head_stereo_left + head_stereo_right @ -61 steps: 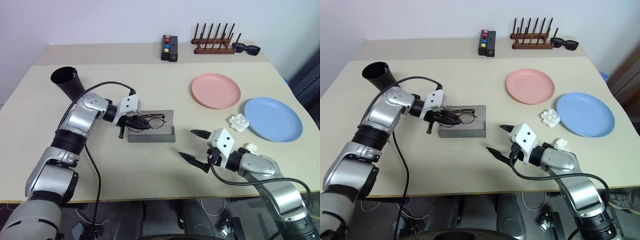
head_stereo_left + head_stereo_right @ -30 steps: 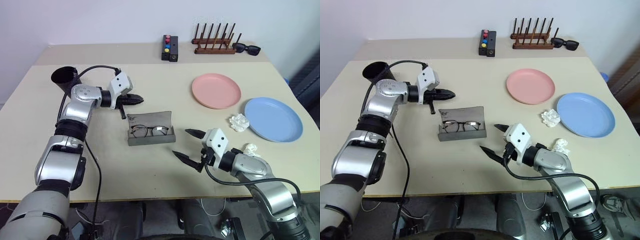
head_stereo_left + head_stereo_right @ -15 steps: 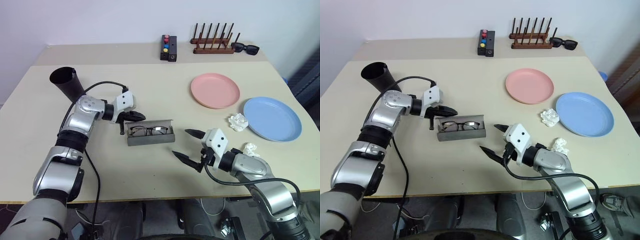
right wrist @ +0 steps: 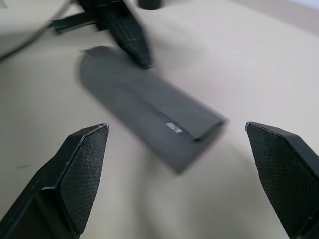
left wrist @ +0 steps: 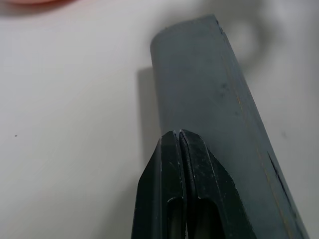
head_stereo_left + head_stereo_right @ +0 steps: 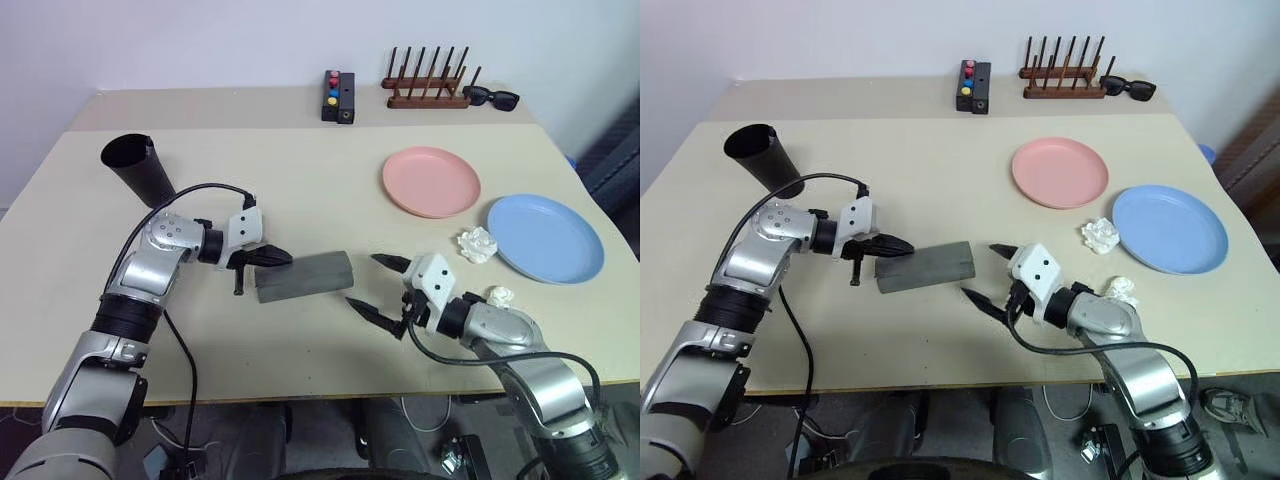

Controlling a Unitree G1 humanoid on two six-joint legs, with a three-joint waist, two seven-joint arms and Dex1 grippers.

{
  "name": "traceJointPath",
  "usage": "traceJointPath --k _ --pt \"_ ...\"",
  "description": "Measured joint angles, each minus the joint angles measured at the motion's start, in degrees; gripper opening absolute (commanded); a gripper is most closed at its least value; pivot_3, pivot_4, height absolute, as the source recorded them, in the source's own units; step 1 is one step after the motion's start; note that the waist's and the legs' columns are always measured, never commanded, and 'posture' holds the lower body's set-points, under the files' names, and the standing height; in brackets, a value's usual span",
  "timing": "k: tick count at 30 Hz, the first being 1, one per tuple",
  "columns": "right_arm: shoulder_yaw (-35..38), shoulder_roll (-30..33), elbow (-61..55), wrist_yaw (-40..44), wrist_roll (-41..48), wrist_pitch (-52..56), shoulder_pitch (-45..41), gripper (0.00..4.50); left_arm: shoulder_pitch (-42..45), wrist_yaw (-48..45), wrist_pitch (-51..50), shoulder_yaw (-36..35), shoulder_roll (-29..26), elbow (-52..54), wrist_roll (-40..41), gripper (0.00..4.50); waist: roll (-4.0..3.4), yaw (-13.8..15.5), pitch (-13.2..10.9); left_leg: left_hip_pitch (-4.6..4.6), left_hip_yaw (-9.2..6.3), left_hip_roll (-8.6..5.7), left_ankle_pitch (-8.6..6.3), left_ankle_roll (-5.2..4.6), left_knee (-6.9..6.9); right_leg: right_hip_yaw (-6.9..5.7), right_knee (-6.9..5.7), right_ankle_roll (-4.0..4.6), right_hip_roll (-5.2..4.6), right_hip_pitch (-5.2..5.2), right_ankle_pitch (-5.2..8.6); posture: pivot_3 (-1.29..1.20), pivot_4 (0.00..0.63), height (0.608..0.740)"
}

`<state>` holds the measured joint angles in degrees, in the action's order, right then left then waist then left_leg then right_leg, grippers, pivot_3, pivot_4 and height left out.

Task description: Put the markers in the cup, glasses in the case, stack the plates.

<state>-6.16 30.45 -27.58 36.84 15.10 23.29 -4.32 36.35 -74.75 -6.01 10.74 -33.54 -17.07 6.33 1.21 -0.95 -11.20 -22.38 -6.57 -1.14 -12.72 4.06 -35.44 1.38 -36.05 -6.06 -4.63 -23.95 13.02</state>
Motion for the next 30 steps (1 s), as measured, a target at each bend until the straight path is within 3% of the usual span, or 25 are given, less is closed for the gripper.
traceJointPath --k 5,10,17,20,26,30 --pt "0.15 0.09 9.2 -6.64 -8.63 -0.53 -9.06 4.5 -1.43 4.45 -5.66 -5.31 1.86 5.0 6.34 0.04 0.0 -0.28 -0.01 -0.01 0.02 0.0 0.0 0.0 0.0 0.01 0.0 0.02 0.0 -0.04 -0.03 0.0 0.15 0.74" --pt "-2.15 1.41 26.37 -13.88 -20.76 -3.92 -21.19 4.5 -7.7 8.51 -12.66 -12.26 1.78 16.78 15.21 0.04 -0.03 -0.48 -0.02 0.03 0.02 0.01 0.0 0.0 0.17 0.01 -0.03 -0.11 0.01 -0.1 -0.11 0.0 0.15 0.74" --pt "-7.02 1.37 49.34 -17.58 -29.5 -12.66 -31.05 4.5 -17.94 12.62 -19.58 -13.56 2.32 28.87 22.01 0.04 -0.04 -0.4 -0.03 0.0 0.06 -0.01 0.01 0.01 0.13 0.06 -0.01 -0.03 -0.01 -0.1 -0.09 0.0 0.15 0.74" --pt "-8.11 1.36 57.51 -18.73 -32.1 -16.83 -35.03 3.19 -19.04 15.54 -21.54 -13.29 3.66 32.22 23.49 0.0 -0.04 -0.27 -0.02 0.01 0.05 0.0 0.01 0.01 0.08 0.05 -0.02 0.08 0.0 -0.09 -0.06 0.0 0.15 0.74" --pt "-9.72 1.04 64.68 -19.18 -35.13 -23.87 -36.27 0.13 -20.21 19.33 -22.64 -13.39 3.92 33.62 24.52 0.0 -0.04 -0.4 -0.03 0.0 0.06 -0.01 0.01 0.01 0.11 0.06 0.0 0.06 0.0 -0.09 -0.06 0.0 0.15 0.74" --pt "-10.55 1.06 65.95 -20.55 -37.41 -27.19 -36.37 0.01 -20.48 20.64 -22.64 -13.34 4.38 34.1 25.06 0.0 -0.04 -0.61 -0.03 0.01 0.06 -0.01 0.01 0.01 0.11 0.06 0.0 0.07 0.0 -0.09 -0.06 0.0 0.15 0.74"
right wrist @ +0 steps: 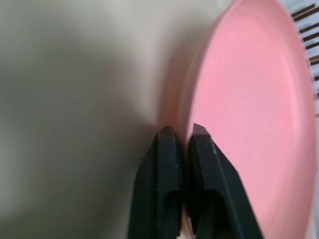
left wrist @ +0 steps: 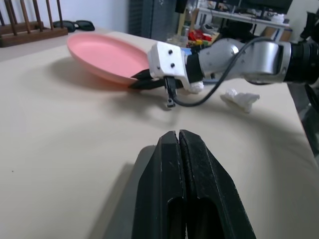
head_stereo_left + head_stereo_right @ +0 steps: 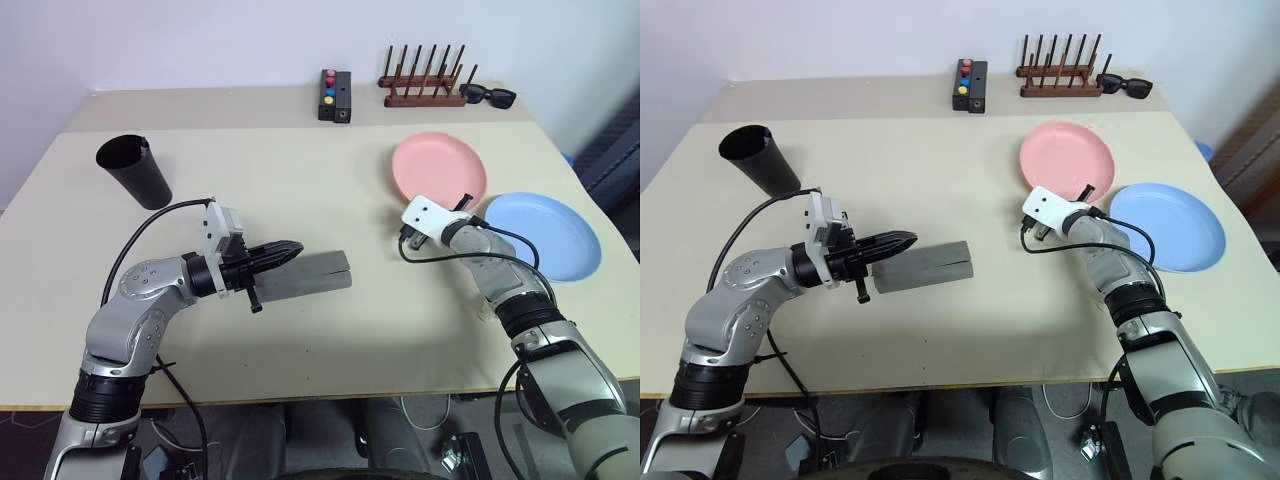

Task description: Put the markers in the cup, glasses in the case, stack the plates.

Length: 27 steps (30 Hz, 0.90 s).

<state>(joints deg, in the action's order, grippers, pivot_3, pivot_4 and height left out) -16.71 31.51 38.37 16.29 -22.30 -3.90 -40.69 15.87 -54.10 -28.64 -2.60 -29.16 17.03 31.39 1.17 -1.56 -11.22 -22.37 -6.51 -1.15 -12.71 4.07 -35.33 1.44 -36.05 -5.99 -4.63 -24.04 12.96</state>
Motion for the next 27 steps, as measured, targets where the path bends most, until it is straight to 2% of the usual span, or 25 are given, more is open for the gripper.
traceJointPath --k 4,7,11,16,20,25,26,27 --pt "-0.38 0.5 -2.1 -0.67 -1.79 -2.72 0.55 0.01 -0.08 1.28 -0.02 0.34 0.78 0.36 0.56 0.0 0.0 -0.62 0.0 -0.01 -0.01 0.0 0.0 0.0 0.01 0.0 0.0 -0.01 0.0 0.0 0.0 0.0 0.15 0.74" --pt "1.35 3.42 -11.99 0.39 -1.6 -2.48 4.44 0.01 -0.11 1.95 -0.08 1.7 1.3 0.8 0.64 0.0 -0.01 -0.56 -0.01 -0.03 -0.02 -0.01 0.0 0.0 0.03 0.0 0.01 -0.04 -0.01 0.0 0.0 0.0 0.15 0.74" --pt "8.27 10.78 -27.44 4.61 0.03 2.28 13.57 0.01 0.63 1.67 -0.96 3.07 1.88 0.83 1.48 0.0 -0.03 0.39 -0.01 -0.03 -0.01 -0.03 0.0 -0.01 0.0 0.0 0.03 -0.03 -0.04 0.03 0.03 0.0 0.15 0.74" --pt "19.31 17.28 -40.66 9.58 2.08 10.23 27.37 0.01 3.85 -0.71 -1.04 6.8 3.49 -2.02 1.65 0.0 -0.02 0.87 0.0 0.0 0.0 -0.03 0.0 -0.01 -0.06 0.0 0.06 0.02 -0.03 0.1 0.06 0.0 0.15 0.74" --pt "26.17 18.82 -45.59 12.71 3.93 14.3 38.34 0.01 6.69 -2.6 -0.41 8.84 4.4 -4.97 1.49 0.0 -0.02 0.47 0.0 0.04 0.05 -0.02 -0.01 -0.02 -0.07 0.02 0.09 0.02 -0.03 0.14 0.06 0.0 0.15 0.74" --pt "30.16 18.76 -48.83 13.84 5.89 17.8 42.16 0.01 8.96 -3.26 -0.42 10.73 5.32 -5.74 1.46 0.0 -0.09 0.23 0.01 0.08 0.09 0.0 -0.01 -0.02 -0.08 0.04 0.07 -0.03 -0.02 0.14 0.1 0.0 0.15 0.74" --pt "30.49 18.76 -49.12 14.05 6.11 18.35 42.35 0.75 9.16 -3.22 -0.48 10.74 5.41 -5.73 1.47 0.0 -0.09 0.34 0.01 0.07 0.09 0.0 -0.01 -0.02 -0.09 0.04 0.08 -0.03 -0.03 0.15 0.1 0.0 0.15 0.74" --pt "30.67 18.77 -49.33 14.25 6.28 18.75 42.47 0.98 9.17 -3.17 -0.59 10.74 5.41 -5.72 1.47 0.0 -0.09 0.43 0.01 0.06 0.09 0.0 -0.01 -0.02 -0.09 0.04 0.09 -0.02 -0.03 0.15 0.09 0.0 0.15 0.74"
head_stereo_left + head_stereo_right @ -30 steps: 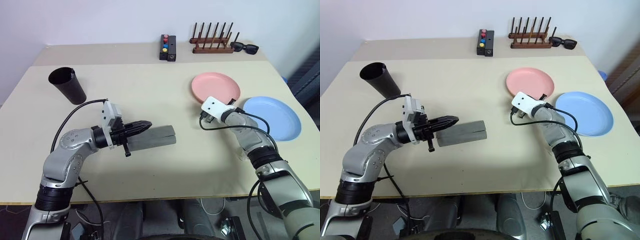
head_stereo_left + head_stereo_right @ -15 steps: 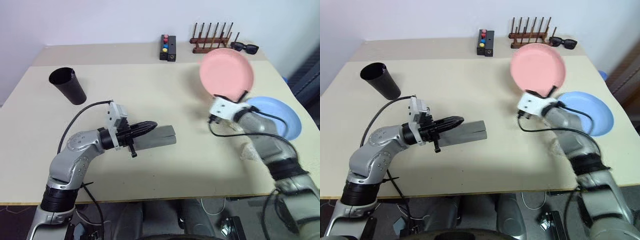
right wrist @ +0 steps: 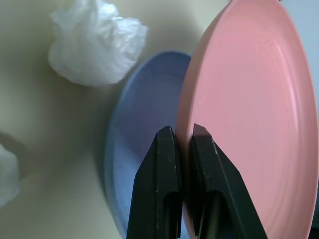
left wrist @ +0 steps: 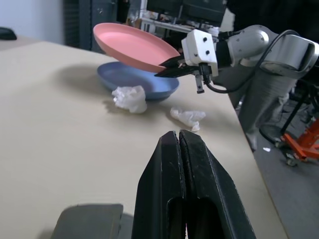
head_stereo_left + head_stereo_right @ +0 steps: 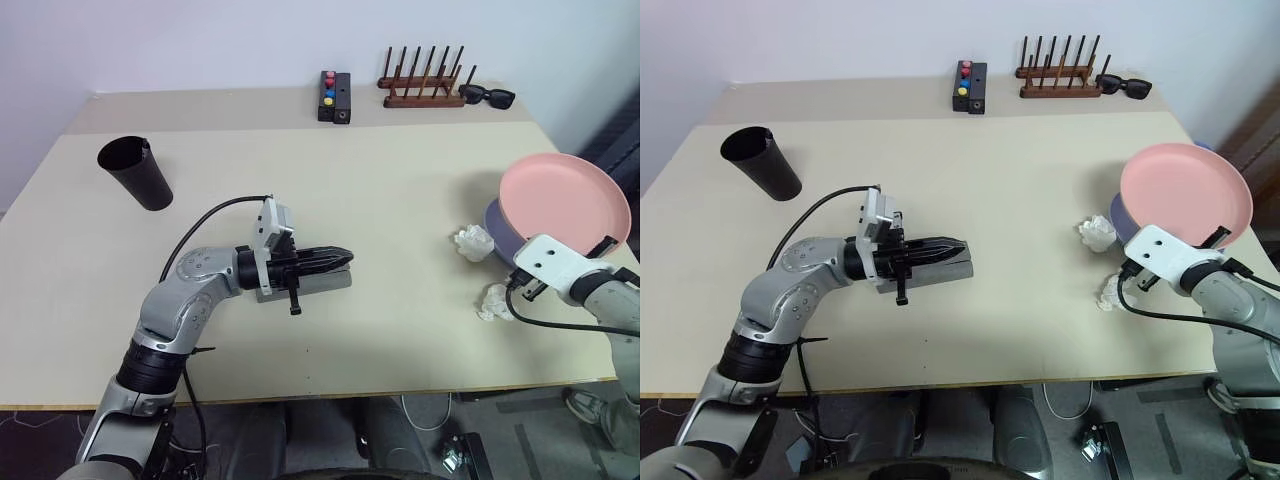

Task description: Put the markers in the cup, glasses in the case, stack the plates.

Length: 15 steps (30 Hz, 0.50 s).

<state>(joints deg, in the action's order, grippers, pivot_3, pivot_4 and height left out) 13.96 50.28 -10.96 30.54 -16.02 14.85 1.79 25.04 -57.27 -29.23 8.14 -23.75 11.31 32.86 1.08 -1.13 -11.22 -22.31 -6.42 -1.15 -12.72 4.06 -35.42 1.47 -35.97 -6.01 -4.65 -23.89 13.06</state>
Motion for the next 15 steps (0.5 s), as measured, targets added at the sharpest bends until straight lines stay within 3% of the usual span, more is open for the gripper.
traceJointPath --k 5,10,15 --pt "0.03 0.04 0.05 0.21 0.07 0.52 -0.27 3.44 -0.1 1.13 -1.34 -0.02 -0.09 0.73 0.15 0.0 0.01 0.34 0.0 -0.05 -0.01 -0.01 0.0 0.0 -0.03 0.0 0.04 0.01 -0.01 0.0 -0.01 0.0 0.15 0.74" --pt "0.3 0.31 1.07 0.36 2.0 -1.98 -2.44 3.44 -0.14 2.27 -1.94 -0.11 -0.12 1.31 0.28 0.0 0.01 0.3 -0.01 -0.05 -0.01 -0.01 0.0 0.0 -0.03 -0.01 0.04 -0.01 -0.01 0.0 0.0 0.0 0.15 0.74" --pt "1.4 -1.95 0.24 4.06 9.65 -3.44 -2.81 3.44 -0.4 2.72 -1.94 -0.44 -0.49 1.33 0.29 0.0 0.02 0.31 -0.01 -0.04 -0.02 -0.01 0.0 0.0 -0.03 -0.01 0.06 0.0 -0.01 0.03 0.0 0.0 0.15 0.74"
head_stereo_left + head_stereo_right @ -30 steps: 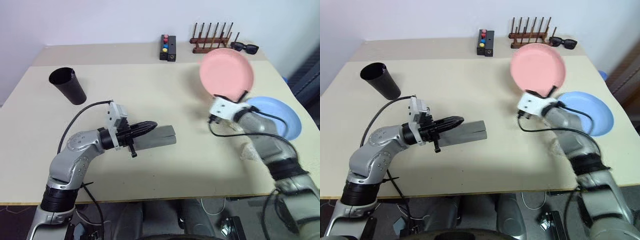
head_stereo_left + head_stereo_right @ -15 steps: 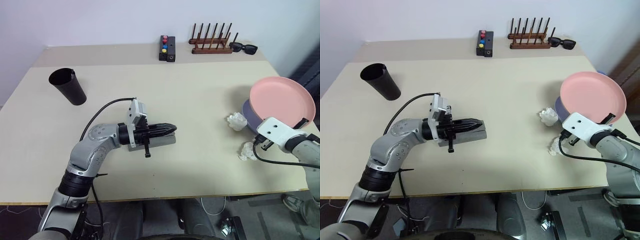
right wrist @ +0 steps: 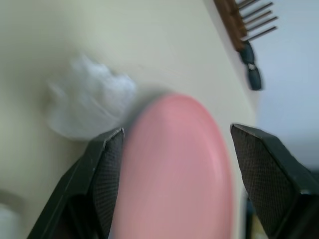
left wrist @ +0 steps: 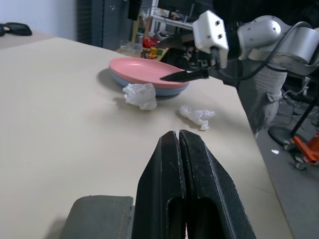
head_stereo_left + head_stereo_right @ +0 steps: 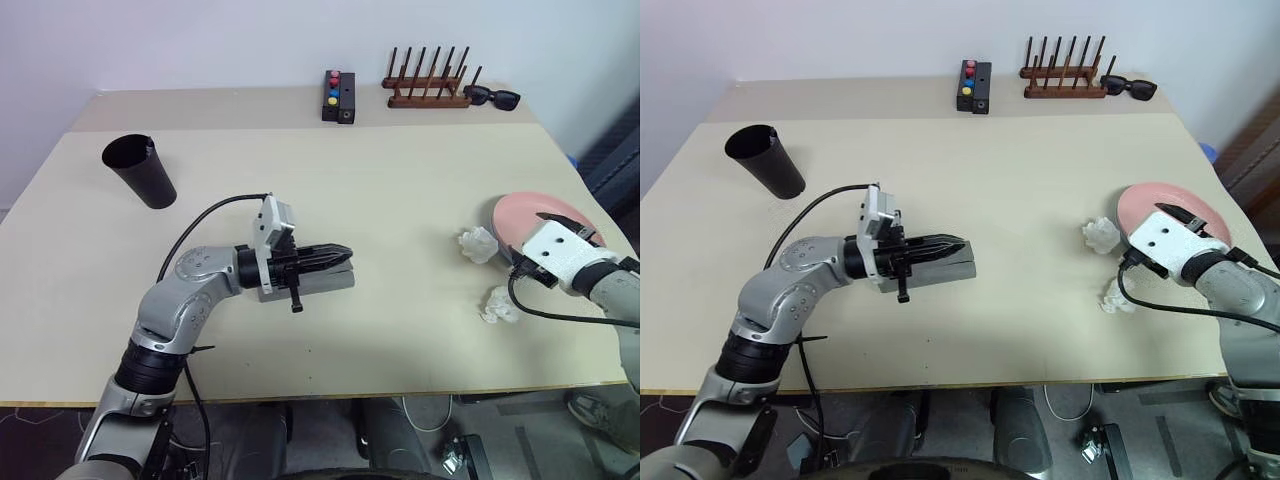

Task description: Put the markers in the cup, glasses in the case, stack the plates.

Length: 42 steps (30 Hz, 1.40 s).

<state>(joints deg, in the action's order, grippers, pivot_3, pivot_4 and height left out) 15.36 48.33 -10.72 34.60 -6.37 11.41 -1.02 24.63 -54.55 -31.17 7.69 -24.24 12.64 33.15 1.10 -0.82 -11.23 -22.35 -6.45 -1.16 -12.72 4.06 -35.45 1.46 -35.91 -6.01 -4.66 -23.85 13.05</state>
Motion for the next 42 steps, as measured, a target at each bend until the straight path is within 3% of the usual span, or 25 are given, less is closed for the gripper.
traceJointPath --k 10,13,18,27,40,42 --pt "-8.18 -3.56 3.92 -0.29 -0.12 -1.62 -1.93 3.44 -1.92 -0.19 0.29 -0.03 -0.07 1.02 0.0 0.0 -0.01 -0.02 0.0 0.01 0.0 0.0 0.0 0.0 0.0 0.0 0.0 0.05 0.0 0.0 -0.03 0.0 0.15 0.74" --pt "-10.11 -3.55 6.78 -1.72 -2.55 -2.79 -3.61 2.59 -2.06 -0.2 0.53 -0.06 -0.1 1.05 0.0 0.0 -0.01 0.01 0.0 0.0 0.0 0.0 0.0 0.0 -0.01 0.0 0.02 0.05 0.0 0.01 -0.03 0.0 0.15 0.74" --pt "-10.72 -3.49 8.97 -2.8 -4.71 -4.44 -4.42 0.05 -2.63 -0.19 0.66 -0.08 -0.08 1.07 0.0 0.0 -0.01 0.01 0.0 0.0 0.0 0.0 0.0 0.0 0.0 0.0 0.03 0.05 0.0 0.01 -0.03 0.0 0.15 0.74" --pt "-10.24 -3.45 8.06 -2.89 -4.92 -5.8 -4.59 0.05 -3.15 -0.55 1.79 -0.05 0.23 0.89 0.0 0.0 -0.01 -0.04 0.0 0.01 0.0 0.0 0.0 0.0 0.0 0.0 0.02 0.04 0.0 0.01 -0.03 0.0 0.15 0.74" --pt "-3.62 -1.85 1.86 -0.54 0.2 -3.5 -4.37 0.05 -4.07 -2.07 4.92 0.16 0.89 -1.39 -0.2 0.0 -0.01 0.01 0.0 0.0 0.0 0.0 0.0 0.0 0.0 0.0 0.06 0.05 0.0 0.02 -0.03 0.0 0.15 0.74" --pt "-3.51 -1.9 1.94 0.75 1.69 -1.82 -4.39 0.59 -4.17 -2.29 5.47 0.3 1.0 -1.65 -0.25 0.0 -0.01 0.02 0.0 0.0 0.0 0.0 0.0 -0.01 0.0 0.0 0.07 0.05 0.0 0.03 -0.03 0.0 0.15 0.74"
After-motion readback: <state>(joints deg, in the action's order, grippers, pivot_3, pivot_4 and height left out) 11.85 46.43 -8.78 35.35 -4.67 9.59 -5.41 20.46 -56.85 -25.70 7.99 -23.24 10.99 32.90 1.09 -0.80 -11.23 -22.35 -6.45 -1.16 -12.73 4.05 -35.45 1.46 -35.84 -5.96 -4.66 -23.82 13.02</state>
